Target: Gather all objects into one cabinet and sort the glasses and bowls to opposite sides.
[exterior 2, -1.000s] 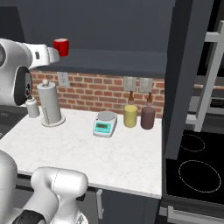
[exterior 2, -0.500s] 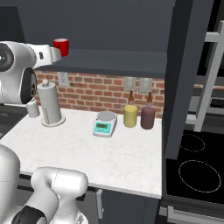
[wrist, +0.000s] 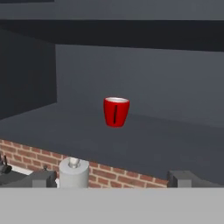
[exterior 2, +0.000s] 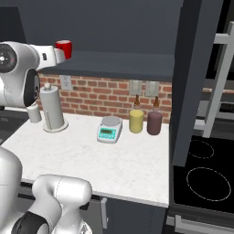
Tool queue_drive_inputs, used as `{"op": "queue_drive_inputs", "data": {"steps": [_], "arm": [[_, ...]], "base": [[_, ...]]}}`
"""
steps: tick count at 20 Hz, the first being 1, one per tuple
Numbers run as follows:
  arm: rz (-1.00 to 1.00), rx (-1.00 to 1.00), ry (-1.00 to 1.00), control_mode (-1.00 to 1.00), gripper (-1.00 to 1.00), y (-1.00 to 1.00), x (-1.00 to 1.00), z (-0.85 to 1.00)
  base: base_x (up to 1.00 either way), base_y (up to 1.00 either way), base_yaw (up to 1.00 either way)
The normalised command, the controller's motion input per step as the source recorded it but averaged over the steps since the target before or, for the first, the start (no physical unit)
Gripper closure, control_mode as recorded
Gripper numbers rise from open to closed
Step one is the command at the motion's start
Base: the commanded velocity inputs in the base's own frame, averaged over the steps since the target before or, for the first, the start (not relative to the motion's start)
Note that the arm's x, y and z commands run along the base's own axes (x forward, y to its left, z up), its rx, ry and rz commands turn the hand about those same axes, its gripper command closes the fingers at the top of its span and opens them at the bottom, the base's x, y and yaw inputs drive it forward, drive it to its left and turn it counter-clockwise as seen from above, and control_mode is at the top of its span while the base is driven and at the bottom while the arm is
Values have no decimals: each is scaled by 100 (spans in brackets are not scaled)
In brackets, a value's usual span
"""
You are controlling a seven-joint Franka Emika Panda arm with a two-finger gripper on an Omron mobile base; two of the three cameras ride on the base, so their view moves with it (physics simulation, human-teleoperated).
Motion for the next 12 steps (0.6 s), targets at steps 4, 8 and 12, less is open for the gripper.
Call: {"op": "queue_drive_inputs", "data": {"steps": [4, 8, 12], "arm": [[0, 0, -2, -100, -100, 0, 3, 5], [0, 0, -1, -100, -100, 5, 11, 5], [0, 0, 0, -100, -100, 6, 34, 1]], "base": [[0, 0, 0], [0, 0, 0], [0, 0, 0]]}}
